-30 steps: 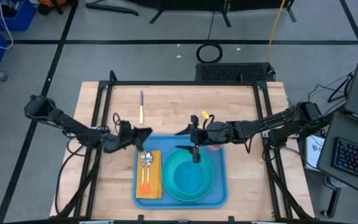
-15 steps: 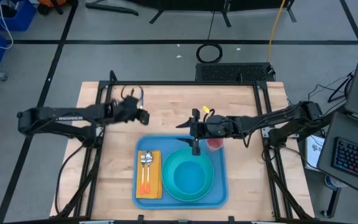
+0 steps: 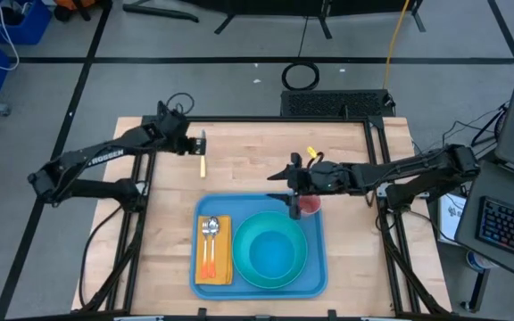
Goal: Set up tray
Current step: Put the light yellow knife on top of the yellow napkin
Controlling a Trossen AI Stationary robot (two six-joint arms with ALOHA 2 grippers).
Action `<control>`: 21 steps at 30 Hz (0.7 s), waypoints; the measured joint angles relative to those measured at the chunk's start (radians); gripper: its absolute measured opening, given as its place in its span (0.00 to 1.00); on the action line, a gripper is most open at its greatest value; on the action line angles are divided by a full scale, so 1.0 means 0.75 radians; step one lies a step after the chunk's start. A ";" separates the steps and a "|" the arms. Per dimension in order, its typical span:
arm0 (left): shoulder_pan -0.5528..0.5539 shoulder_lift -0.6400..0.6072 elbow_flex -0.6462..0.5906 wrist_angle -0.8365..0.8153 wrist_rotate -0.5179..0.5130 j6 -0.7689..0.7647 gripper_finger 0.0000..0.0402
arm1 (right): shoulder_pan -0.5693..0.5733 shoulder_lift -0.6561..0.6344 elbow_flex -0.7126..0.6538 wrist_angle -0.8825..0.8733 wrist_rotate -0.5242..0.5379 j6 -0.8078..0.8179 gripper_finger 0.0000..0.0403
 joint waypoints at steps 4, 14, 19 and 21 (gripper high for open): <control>0.003 0.101 -0.001 -0.024 -0.001 -0.003 0.21 | -0.001 -0.082 -0.076 0.046 0.001 0.039 0.53; -0.012 0.274 -0.001 0.086 0.010 0.000 0.39 | -0.001 -0.202 -0.205 0.154 0.001 0.109 0.53; -0.021 0.306 -0.001 0.066 0.013 0.012 0.52 | 0.005 -0.208 -0.210 0.151 -0.001 0.118 0.53; -0.034 0.325 -0.001 0.071 -0.002 0.006 0.54 | 0.006 -0.208 -0.210 0.149 -0.003 0.129 0.53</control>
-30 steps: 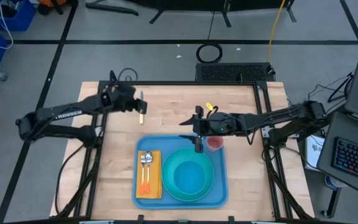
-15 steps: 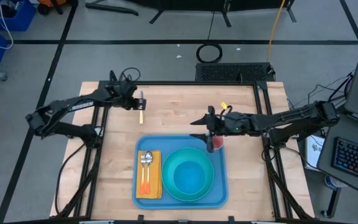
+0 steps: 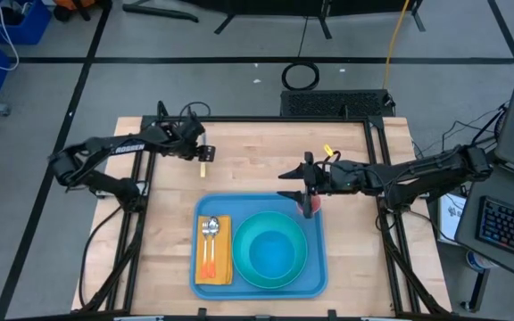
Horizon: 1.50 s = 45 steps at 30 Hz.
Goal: Set up tray
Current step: Put the light yellow knife on top of the yellow napkin
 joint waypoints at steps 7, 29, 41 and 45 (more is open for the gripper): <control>-0.001 0.098 0.000 -0.003 -0.022 -0.007 0.53 | 0.009 0.000 0.000 -0.004 -0.001 0.005 0.53; -0.044 0.211 0.000 0.076 -0.030 0.013 0.42 | 0.009 0.001 0.000 -0.001 -0.002 0.005 0.53; -0.045 0.298 0.005 0.071 -0.039 0.031 0.37 | 0.009 0.001 0.001 -0.002 -0.002 0.006 0.53; -0.045 0.289 0.002 0.068 -0.053 0.071 0.33 | 0.009 0.001 0.001 -0.004 -0.002 0.009 0.53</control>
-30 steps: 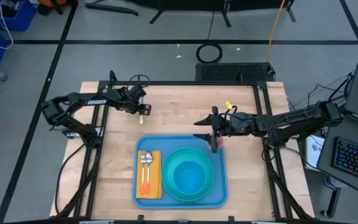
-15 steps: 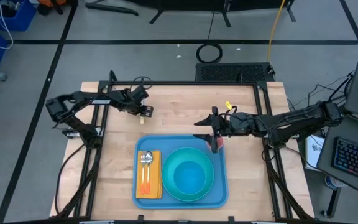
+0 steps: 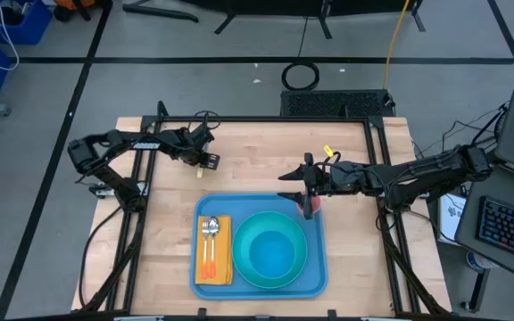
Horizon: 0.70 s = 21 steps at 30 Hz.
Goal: Set up tray
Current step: Put the light yellow knife on top of the yellow napkin
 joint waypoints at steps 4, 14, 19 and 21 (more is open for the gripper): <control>-0.004 0.001 -0.001 -0.007 -0.014 0.005 0.25 | 0.000 0.000 0.000 -0.001 0.000 0.002 0.53; -0.005 0.000 -0.001 -0.007 -0.020 0.004 0.15 | 0.000 0.000 0.000 -0.002 -0.001 0.002 0.53; -0.005 -0.004 -0.003 -0.004 -0.021 0.008 0.16 | 0.000 0.001 0.000 -0.007 -0.001 0.002 0.53; -0.005 -0.005 -0.003 -0.003 -0.025 0.008 0.15 | 0.000 0.001 0.000 -0.007 -0.001 0.002 0.53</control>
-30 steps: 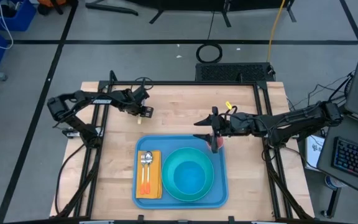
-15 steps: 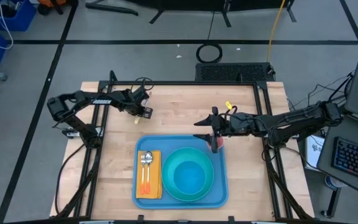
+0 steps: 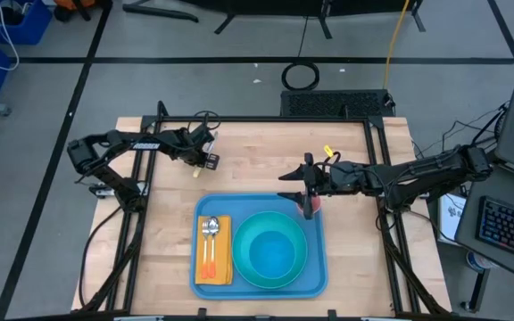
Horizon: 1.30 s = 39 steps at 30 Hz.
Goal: Set up tray
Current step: Put the light yellow knife on top of the yellow napkin
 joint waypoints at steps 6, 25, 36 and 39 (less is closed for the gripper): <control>-0.001 -0.049 -0.005 -0.005 -0.005 0.001 0.15 | 0.000 0.000 0.000 0.000 0.000 0.000 0.53; -0.136 -0.288 -0.003 -0.133 0.025 -0.061 0.15 | 0.000 0.000 0.000 -0.009 0.000 0.015 0.53; -0.389 -0.310 -0.002 -0.134 -0.023 -0.217 0.15 | -0.013 0.000 0.000 0.086 0.001 -0.103 0.53; -0.458 -0.314 -0.002 -0.139 -0.050 -0.277 0.15 | -0.030 0.000 0.000 0.151 0.000 -0.157 0.53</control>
